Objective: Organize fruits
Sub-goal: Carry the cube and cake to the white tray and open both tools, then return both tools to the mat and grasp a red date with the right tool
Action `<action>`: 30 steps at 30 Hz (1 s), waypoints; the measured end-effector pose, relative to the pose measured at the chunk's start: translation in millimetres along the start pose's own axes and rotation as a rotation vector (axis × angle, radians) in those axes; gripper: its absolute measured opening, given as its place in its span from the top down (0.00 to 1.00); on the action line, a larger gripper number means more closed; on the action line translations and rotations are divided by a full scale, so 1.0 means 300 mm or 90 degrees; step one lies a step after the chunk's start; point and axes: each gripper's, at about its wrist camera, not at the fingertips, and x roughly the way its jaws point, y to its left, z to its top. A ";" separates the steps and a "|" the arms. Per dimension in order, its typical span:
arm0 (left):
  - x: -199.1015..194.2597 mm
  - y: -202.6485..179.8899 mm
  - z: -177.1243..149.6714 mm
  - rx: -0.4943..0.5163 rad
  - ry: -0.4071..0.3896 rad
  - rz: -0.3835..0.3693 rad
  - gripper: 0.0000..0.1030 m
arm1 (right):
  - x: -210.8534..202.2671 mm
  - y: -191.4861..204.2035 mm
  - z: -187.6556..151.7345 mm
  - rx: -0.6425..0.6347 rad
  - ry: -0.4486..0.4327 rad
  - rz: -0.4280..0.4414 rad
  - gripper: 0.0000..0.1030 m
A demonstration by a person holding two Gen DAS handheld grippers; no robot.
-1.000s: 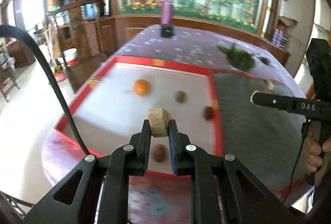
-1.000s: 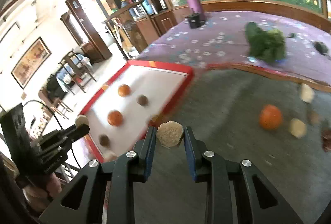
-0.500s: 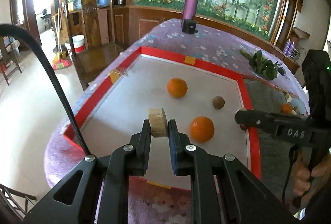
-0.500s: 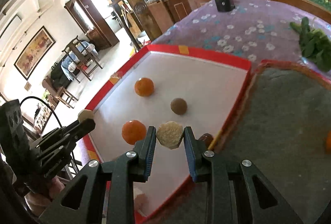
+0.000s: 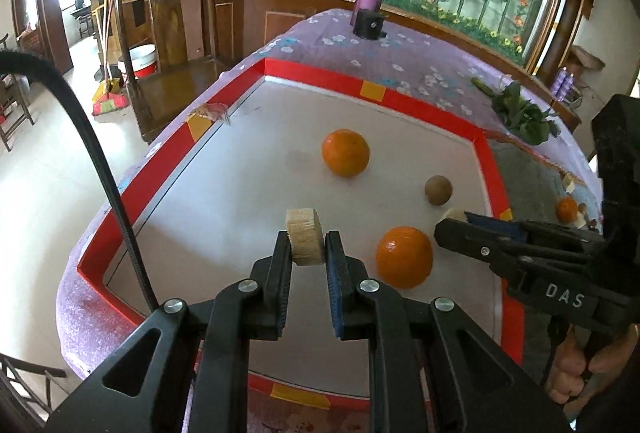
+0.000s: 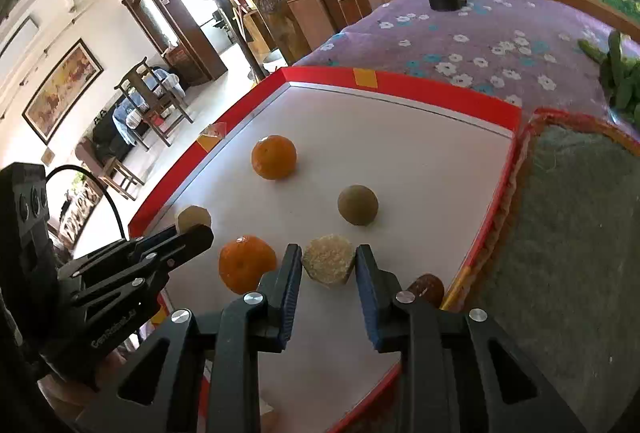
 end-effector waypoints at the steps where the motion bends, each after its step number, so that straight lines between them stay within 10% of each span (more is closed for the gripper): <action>1: 0.005 0.000 0.000 0.001 0.005 0.004 0.86 | 0.002 0.003 0.000 -0.005 0.000 0.000 0.72; 8: 0.000 -0.005 0.000 0.000 0.019 0.028 0.42 | -0.043 -0.035 0.000 0.024 -0.025 0.041 0.61; 19: -0.138 -0.202 -0.005 0.072 -0.038 0.019 0.36 | -0.303 -0.226 -0.036 0.118 -0.120 0.067 0.56; 30: -0.198 -0.578 -0.070 0.201 -0.027 -0.059 0.35 | -0.666 -0.575 -0.231 0.212 -0.216 -0.025 0.51</action>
